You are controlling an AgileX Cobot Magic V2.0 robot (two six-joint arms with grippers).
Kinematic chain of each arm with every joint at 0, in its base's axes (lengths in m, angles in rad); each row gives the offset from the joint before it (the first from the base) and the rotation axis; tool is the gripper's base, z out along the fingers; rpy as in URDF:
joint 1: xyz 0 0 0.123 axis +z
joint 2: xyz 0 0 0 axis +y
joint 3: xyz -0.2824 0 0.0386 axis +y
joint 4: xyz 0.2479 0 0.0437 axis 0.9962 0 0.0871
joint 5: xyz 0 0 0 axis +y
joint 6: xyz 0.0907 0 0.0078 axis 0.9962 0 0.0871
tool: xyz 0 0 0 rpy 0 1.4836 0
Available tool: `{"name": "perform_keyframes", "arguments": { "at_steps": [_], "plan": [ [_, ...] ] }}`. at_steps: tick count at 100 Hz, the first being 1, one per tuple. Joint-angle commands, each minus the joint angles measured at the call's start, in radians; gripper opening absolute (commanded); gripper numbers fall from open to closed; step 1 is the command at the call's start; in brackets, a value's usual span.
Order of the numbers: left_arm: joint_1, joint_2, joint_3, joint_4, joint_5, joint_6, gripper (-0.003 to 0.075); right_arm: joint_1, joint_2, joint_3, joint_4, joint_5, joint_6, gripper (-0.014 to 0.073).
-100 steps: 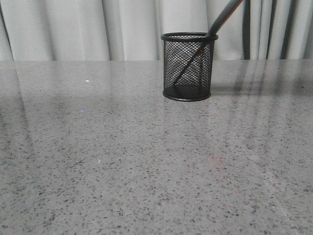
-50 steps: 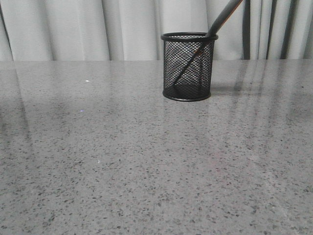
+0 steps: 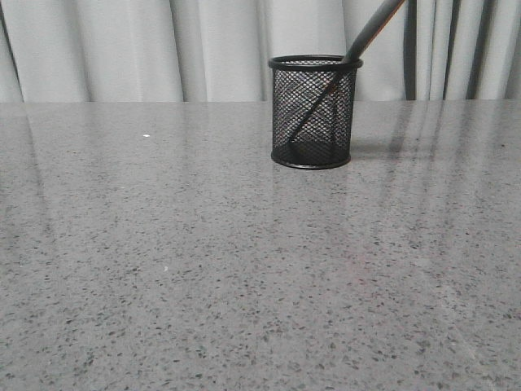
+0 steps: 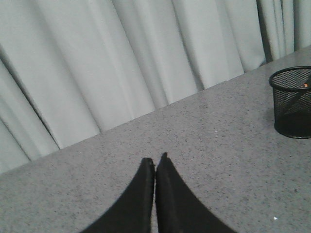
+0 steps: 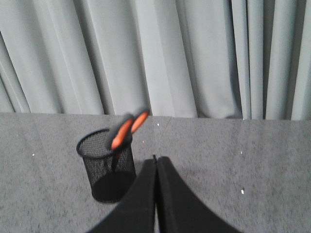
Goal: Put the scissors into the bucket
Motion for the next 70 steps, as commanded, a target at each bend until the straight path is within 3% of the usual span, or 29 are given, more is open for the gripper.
{"name": "perform_keyframes", "arguments": {
  "at_steps": [1,22,70],
  "plan": [
    [0.004,-0.099,0.079,-0.063,-0.169,-0.013,-0.0021,-0.006,-0.081,0.049,0.007,-0.089,0.001,-0.0066],
    [0.004,-0.295,0.192,-0.08,-0.247,-0.013,-0.0021,-0.006,-0.2,0.14,0.007,-0.089,0.001,-0.0066],
    [0.004,-0.317,0.192,-0.08,-0.241,-0.013,-0.0021,-0.006,-0.2,0.16,0.007,-0.083,0.001,-0.0066]
  ]
}}
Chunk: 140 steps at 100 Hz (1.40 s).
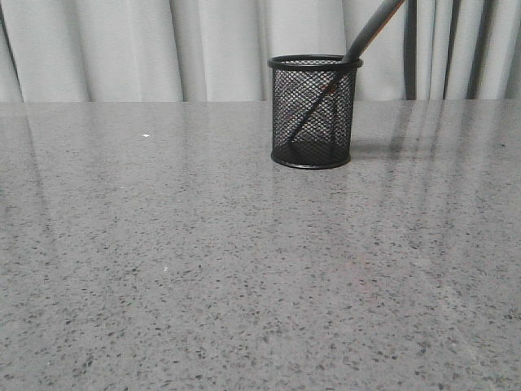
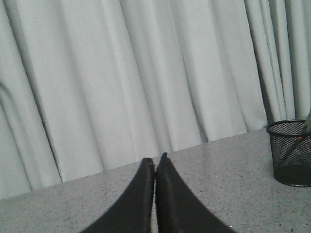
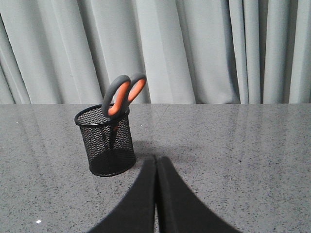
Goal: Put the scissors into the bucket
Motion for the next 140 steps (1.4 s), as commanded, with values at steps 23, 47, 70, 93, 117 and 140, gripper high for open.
{"name": "perform_keyframes", "arguments": {
  "at_steps": [23,47,70,93,117,140],
  "plan": [
    [0.004,0.001,-0.028,-0.012,-0.078,-0.01,-0.0021,-0.006,0.011,-0.025,0.007,-0.078,-0.001,-0.0066],
    [0.004,0.001,-0.021,-0.004,-0.078,-0.01,-0.0021,-0.006,0.011,-0.025,0.007,-0.078,-0.001,-0.0066],
    [0.041,-0.001,0.067,0.008,-0.124,-0.049,-0.0021,-0.006,0.011,-0.025,0.007,-0.078,-0.001,-0.0066],
    [0.18,-0.017,0.239,0.13,-0.124,-0.297,-0.0021,-0.006,0.011,-0.025,0.007,-0.078,-0.001,-0.0066],
    [0.188,-0.025,0.261,0.138,-0.047,-0.295,-0.0021,-0.006,0.011,-0.025,0.007,-0.078,-0.001,-0.0066],
    [0.188,-0.025,0.259,0.134,-0.033,-0.295,-0.0021,-0.006,0.011,-0.025,0.007,-0.078,-0.001,-0.0066]
  ]
}}
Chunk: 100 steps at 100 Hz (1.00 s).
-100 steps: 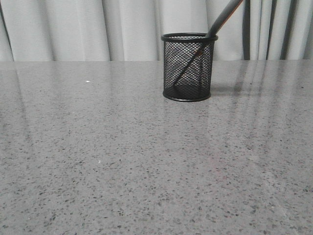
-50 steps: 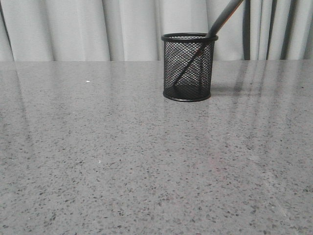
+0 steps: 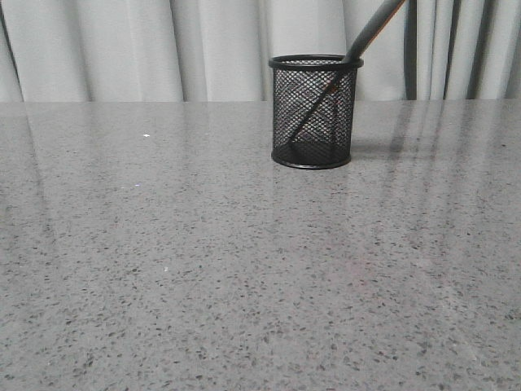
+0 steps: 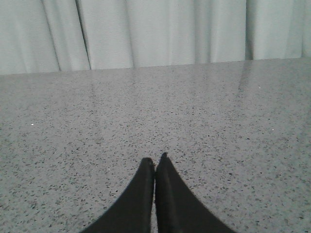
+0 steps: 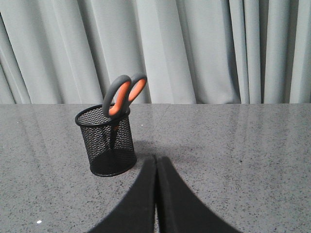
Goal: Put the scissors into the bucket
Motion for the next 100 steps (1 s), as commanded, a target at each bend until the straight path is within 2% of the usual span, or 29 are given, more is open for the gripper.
{"name": "perform_keyframes", "arguments": {
  "at_steps": [1,83,100],
  "plan": [
    [0.004,-0.025,0.027,-0.002,-0.067,-0.01,-0.0021,-0.006,0.011,-0.025,0.005,-0.078,-0.001,-0.0066],
    [0.004,-0.025,0.027,-0.002,-0.067,-0.01,-0.0021,-0.006,0.011,-0.025,0.005,-0.077,-0.001,-0.0066],
    [0.004,-0.025,0.027,-0.002,-0.067,-0.01,-0.0021,-0.006,0.011,0.019,-0.094,-0.159,-0.001,-0.0066]
  ]
}}
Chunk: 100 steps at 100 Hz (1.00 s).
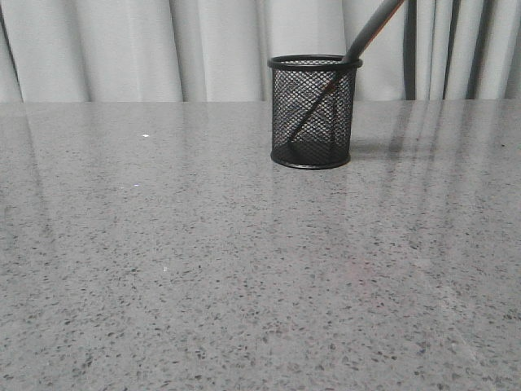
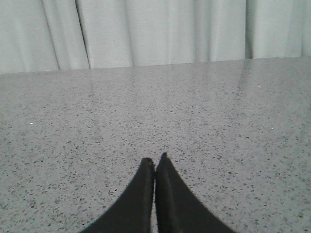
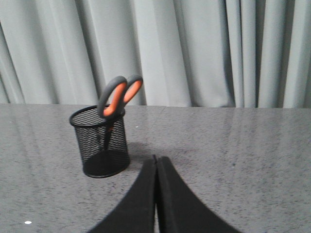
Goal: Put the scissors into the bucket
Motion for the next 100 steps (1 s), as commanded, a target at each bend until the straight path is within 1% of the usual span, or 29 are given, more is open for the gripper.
{"name": "perform_keyframes", "arguments": {
  "at_steps": [1,9,14,26,33,39,42,44,58,71,79,100],
  "plan": [
    [0.004,-0.025,0.027,-0.002,-0.071,-0.01,-0.0021,-0.006,0.011,0.007,-0.067,-0.136,-0.001,-0.0066],
    [0.004,-0.025,0.027,-0.002,-0.071,-0.01,-0.0021,-0.011,0.011,0.064,-0.123,-0.225,0.024,-0.0066],
    [0.004,-0.025,0.027,-0.002,-0.071,-0.01,-0.0021,-0.027,0.009,0.108,-0.146,-0.262,0.067,-0.0066],
    [0.004,-0.025,0.027,-0.002,-0.071,-0.01,-0.0021,-0.088,-0.023,0.202,-0.206,-0.261,0.18,-0.0066],
    [0.004,-0.025,0.027,-0.002,-0.071,-0.01,-0.0021,-0.102,-0.063,0.241,-0.248,-0.255,0.213,-0.0066],
    [0.004,-0.025,0.027,-0.002,-0.071,-0.01,-0.0021,-0.102,-0.101,0.267,-0.25,-0.242,0.213,-0.0066],
    [0.004,-0.025,0.027,-0.002,-0.071,-0.01,-0.0021,-0.102,-0.123,0.265,-0.25,-0.165,0.217,-0.0066],
    [0.004,-0.025,0.027,-0.002,-0.071,-0.01,-0.0021,-0.102,-0.138,0.265,-0.25,-0.141,0.217,-0.0066],
    [0.004,-0.025,0.027,-0.002,-0.071,-0.01,-0.0021,-0.104,-0.137,0.265,-0.258,-0.023,0.22,-0.0066],
    [0.004,-0.025,0.027,-0.002,-0.071,-0.01,-0.0021,-0.104,-0.137,0.265,-0.294,-0.058,0.22,-0.0066],
    [0.004,-0.025,0.027,-0.002,-0.071,-0.01,-0.0021,-0.104,-0.137,0.265,-0.294,-0.086,0.22,-0.0066],
    [0.004,-0.025,0.027,-0.002,-0.071,-0.01,-0.0021,-0.104,-0.137,0.265,-0.294,-0.091,0.22,-0.0066]
  ]
}}
